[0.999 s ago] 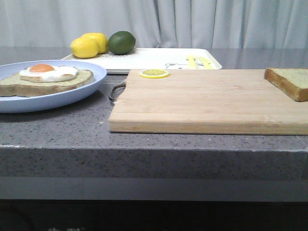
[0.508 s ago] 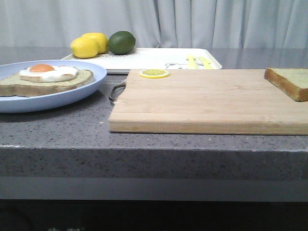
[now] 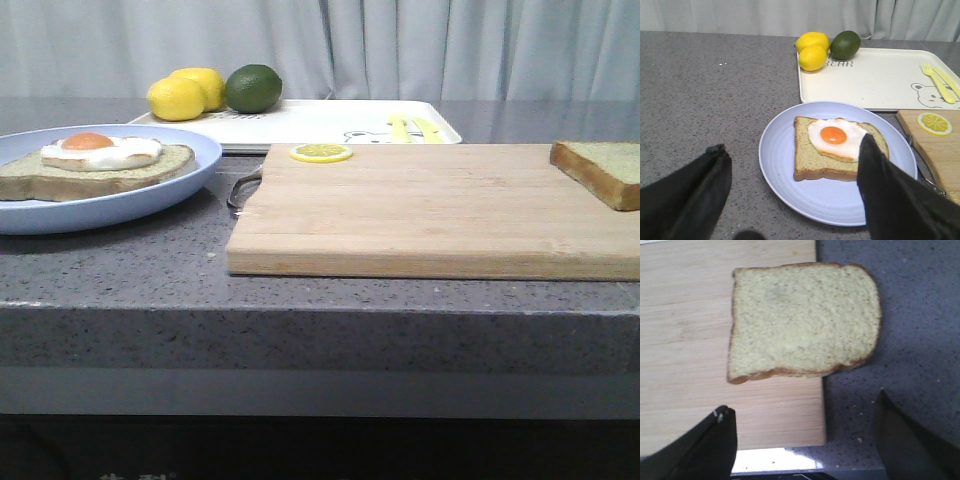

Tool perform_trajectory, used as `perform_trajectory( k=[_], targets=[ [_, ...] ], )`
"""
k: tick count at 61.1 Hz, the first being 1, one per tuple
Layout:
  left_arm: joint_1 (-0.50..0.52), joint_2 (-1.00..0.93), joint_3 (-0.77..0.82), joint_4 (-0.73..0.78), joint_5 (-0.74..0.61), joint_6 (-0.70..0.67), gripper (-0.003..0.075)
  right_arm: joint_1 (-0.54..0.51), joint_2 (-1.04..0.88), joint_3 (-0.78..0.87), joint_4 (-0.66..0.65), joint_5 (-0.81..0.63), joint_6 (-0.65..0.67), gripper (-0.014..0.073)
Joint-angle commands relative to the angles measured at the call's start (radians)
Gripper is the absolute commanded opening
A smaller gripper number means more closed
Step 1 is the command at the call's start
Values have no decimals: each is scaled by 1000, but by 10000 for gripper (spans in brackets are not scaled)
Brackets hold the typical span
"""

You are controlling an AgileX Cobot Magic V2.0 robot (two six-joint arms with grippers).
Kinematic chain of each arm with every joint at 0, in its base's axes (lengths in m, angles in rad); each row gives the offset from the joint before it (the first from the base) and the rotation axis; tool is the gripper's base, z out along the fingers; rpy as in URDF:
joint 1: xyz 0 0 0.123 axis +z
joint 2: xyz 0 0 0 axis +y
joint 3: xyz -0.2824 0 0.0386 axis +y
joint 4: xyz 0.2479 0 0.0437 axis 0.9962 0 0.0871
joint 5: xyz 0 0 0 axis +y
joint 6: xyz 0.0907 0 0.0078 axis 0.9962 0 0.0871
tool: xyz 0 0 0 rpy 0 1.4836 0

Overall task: Place bread and move sandwich to tray
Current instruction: 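Lower the right gripper and grasp the plain bread slice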

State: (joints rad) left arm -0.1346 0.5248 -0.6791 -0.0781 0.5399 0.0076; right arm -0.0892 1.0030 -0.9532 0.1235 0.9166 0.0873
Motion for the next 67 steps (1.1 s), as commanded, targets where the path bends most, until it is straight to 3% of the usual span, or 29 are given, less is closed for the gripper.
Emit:
perform_trajectory(
  k=[1,9,27,35,56,67],
  targets=[
    [-38,12,-34,-10,-87,3,511,-86,64,-78,22,17,-23,573],
    [-96,12,-34,-2,-87,3,511,-234,160,-130,150,100,-156,573],
    [-135,12,-34,0,-110,3,511,-526,338,-142,600,276,-488,573],
    [-135,12,-34,0,-110,3,511,-557,399,-143,688,301,-561,570],
    [-135,12,-34,0,-110,3,511,-557,546,-145,739,311,-609,570],
    [-135,12,-34,0,-110,3,511,-557,611,-145,832,339,-666,570]
  ],
)
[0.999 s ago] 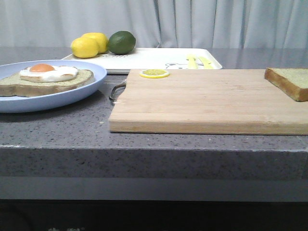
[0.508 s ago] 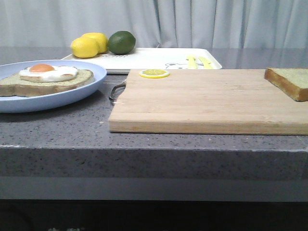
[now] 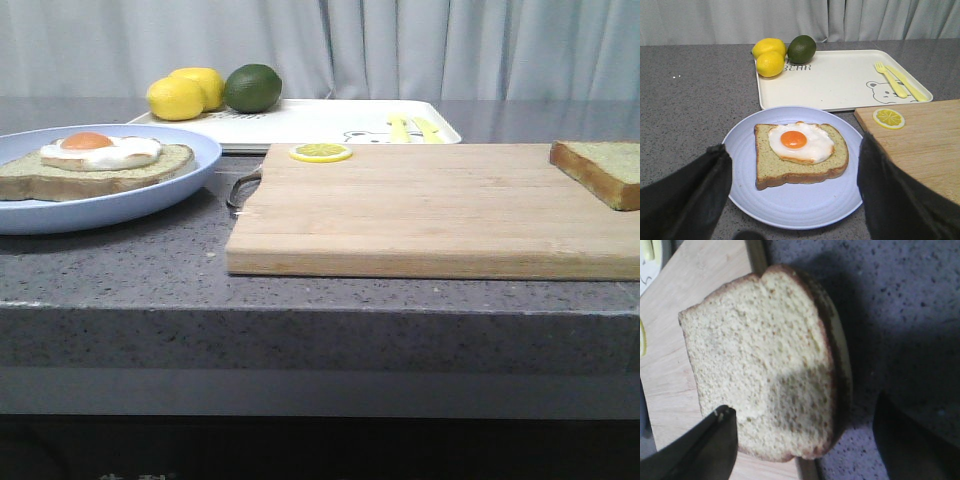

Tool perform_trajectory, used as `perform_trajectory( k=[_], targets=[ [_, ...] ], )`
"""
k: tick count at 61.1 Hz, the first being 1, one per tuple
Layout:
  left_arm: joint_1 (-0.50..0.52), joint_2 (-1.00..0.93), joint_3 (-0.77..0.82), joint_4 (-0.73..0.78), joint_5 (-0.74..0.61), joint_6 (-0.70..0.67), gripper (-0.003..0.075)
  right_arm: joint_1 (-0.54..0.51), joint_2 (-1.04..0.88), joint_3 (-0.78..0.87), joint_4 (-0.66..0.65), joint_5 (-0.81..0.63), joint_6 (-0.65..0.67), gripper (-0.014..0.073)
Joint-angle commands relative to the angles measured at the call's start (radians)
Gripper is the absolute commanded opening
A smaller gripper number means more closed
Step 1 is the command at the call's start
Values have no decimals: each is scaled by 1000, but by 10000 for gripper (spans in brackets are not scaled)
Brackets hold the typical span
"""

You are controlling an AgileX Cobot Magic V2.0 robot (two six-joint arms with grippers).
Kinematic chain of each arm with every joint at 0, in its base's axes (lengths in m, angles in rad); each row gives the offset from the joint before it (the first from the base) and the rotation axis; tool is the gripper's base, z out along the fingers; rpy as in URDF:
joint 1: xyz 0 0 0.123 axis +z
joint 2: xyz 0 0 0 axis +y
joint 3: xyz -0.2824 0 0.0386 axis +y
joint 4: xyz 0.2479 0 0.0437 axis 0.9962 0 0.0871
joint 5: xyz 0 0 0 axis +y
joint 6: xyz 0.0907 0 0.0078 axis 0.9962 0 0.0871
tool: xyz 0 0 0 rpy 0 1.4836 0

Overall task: Place bread and move sandwich to tray
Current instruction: 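Lower the right gripper and grasp the plain bread slice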

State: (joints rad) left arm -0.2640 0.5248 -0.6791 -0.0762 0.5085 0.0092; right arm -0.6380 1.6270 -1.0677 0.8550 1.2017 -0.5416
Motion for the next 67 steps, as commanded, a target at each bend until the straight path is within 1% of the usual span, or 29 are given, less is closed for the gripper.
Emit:
perform_trajectory(
  k=[1,24,36,41,52,57,63,67],
  targets=[
    [-6,12,-34,-2,-79,2,511,-8,-9,-32,106,56,-40,570],
    [-6,12,-34,-2,-79,2,511,-7,75,-69,161,139,-60,570],
    [-6,12,-34,-2,-79,2,511,13,86,-69,137,139,-60,565],
    [-6,12,-34,-2,-79,2,511,24,86,-69,133,140,-60,522],
    [-6,12,-34,0,-79,2,511,24,85,-69,133,140,-60,349],
    [-6,12,-34,0,-79,2,511,24,85,-69,133,140,-58,307],
    [-6,12,-34,12,-79,2,511,24,82,-69,133,140,-51,286],
    [-6,12,-34,17,-79,2,511,24,68,-69,133,140,-50,256]
  ],
)
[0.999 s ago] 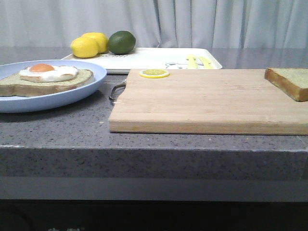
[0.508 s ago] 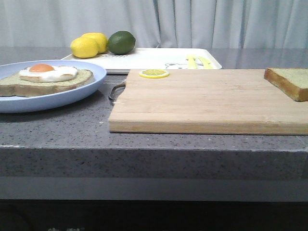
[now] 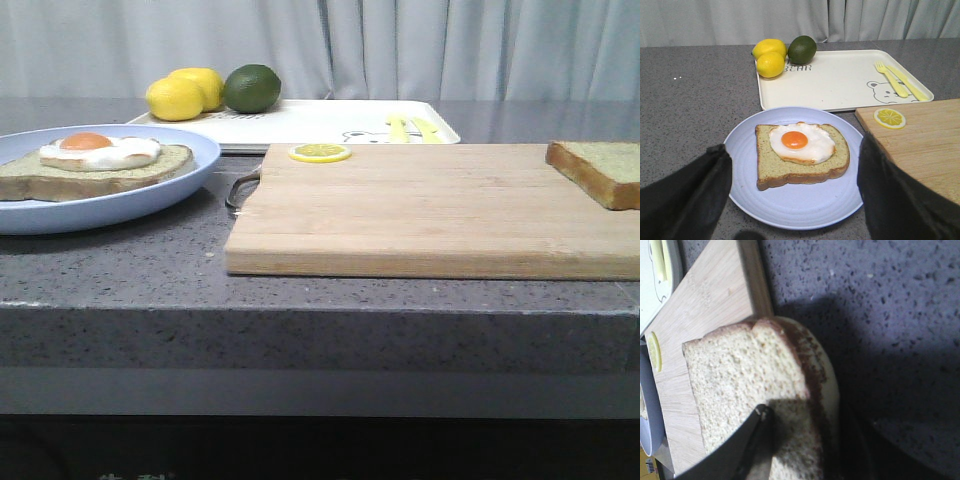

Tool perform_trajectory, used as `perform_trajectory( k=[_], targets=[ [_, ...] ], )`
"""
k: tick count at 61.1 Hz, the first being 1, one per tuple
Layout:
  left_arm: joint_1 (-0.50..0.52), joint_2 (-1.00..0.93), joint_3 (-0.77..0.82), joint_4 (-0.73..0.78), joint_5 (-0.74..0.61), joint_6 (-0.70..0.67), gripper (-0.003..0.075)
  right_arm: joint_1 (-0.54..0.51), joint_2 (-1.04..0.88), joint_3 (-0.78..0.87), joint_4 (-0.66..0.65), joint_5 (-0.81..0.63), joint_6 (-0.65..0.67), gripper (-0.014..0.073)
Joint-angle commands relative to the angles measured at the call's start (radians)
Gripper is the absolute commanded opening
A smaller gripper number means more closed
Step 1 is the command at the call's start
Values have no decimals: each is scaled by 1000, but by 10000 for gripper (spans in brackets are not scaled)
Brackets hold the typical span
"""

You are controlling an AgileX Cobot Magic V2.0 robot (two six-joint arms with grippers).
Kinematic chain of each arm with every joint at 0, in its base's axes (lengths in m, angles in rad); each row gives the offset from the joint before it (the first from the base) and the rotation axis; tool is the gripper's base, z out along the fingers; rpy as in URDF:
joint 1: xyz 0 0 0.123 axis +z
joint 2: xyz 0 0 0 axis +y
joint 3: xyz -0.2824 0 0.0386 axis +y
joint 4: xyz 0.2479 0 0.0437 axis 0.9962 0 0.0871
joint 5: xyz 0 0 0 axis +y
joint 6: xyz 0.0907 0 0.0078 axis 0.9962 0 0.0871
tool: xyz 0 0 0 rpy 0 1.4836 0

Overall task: Place bread and move sandwich to tray
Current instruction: 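Lower the right gripper and grasp the plain bread slice, then lift the bread slice and carry it over the egg toast on the plate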

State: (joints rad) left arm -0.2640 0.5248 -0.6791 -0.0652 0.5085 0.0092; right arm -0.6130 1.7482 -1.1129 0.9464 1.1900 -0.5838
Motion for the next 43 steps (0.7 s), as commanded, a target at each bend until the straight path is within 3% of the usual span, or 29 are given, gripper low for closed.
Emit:
perform_trajectory(
  k=[1,19,33,43],
  targets=[
    [-6,12,-34,6,-79,2,511,-1,-57,-24,42,152,-8,248],
    [-6,12,-34,6,-79,2,511,0,-168,-24,83,152,-8,43],
    [-6,12,-34,6,-79,2,511,12,-313,-24,219,152,-7,34],
    [-6,12,-34,6,-79,2,511,95,-415,-24,372,151,-7,34]
  ],
)
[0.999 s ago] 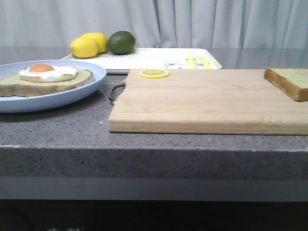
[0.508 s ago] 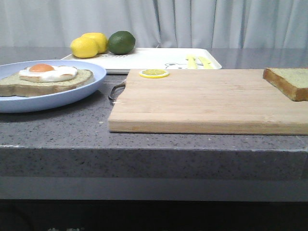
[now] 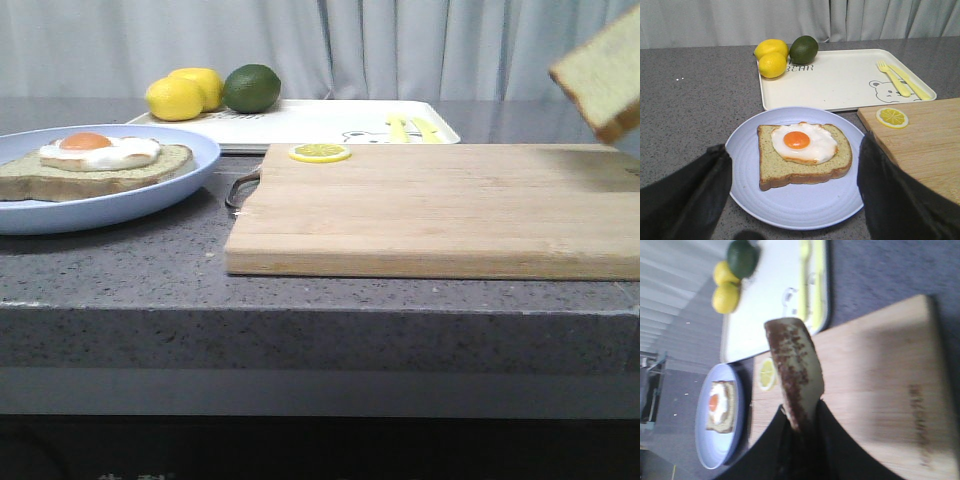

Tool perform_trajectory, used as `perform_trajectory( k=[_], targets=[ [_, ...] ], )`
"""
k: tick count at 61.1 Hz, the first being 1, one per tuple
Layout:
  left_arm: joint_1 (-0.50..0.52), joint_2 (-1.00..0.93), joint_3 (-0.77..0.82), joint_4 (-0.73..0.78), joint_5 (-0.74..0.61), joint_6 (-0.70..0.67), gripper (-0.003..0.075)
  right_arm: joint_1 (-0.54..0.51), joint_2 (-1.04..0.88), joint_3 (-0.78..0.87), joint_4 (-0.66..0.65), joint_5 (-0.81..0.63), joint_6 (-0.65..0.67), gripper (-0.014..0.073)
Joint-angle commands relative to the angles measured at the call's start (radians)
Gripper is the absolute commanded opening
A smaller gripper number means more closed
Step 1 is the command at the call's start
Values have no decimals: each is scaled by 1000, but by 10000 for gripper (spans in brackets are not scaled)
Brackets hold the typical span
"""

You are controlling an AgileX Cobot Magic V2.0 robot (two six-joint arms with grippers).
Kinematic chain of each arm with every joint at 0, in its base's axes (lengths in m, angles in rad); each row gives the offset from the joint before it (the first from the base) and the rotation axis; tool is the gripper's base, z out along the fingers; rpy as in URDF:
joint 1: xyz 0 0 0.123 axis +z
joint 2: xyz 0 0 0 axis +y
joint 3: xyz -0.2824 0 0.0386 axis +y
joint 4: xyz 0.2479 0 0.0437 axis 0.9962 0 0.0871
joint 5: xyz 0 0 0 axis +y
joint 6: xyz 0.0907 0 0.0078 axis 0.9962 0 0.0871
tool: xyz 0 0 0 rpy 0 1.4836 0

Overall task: Place bread and move sandwich to tray
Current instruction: 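Lift the bread slice and carry it over the egg toast on the plate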

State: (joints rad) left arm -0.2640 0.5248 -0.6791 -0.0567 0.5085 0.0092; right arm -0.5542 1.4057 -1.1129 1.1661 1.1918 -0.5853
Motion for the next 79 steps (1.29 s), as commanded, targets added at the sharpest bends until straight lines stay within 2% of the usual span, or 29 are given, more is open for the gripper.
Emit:
perform_trajectory(
  k=[1,9,16,22,24,30,34,41,49,69,79],
  targets=[
    [-6,12,-34,-2,-79,2,511,47,-82,-24,165,149,-5,34],
    [-6,12,-34,-2,-81,2,511,191,-120,-24,281,145,-6,34],
    [-6,12,-34,-2,-81,2,511,365,-119,-24,361,68,-6,34],
    [-6,12,-34,-2,-81,2,511,522,-118,-24,378,-76,-6,34],
    [-6,12,-34,-2,-81,2,511,600,-115,-24,383,-164,-6,34],
    [-6,12,-34,-2,-81,2,511,737,-101,-23,415,-323,-6,34],
    [-6,12,-34,-2,-81,2,511,843,-78,-23,480,-440,-6,34],
    [-6,12,-34,-2,-81,2,511,971,-21,-23,608,-565,-6,34],
    [-6,12,-34,-2,-81,2,511,1054,78,-30,764,-618,-52,34],
    [-6,12,-34,-2,-81,2,511,1147,331,-257,764,-604,-53,34],
    [-6,12,-34,-2,-81,2,511,1155,424,-363,764,-605,33,34]
  ],
)
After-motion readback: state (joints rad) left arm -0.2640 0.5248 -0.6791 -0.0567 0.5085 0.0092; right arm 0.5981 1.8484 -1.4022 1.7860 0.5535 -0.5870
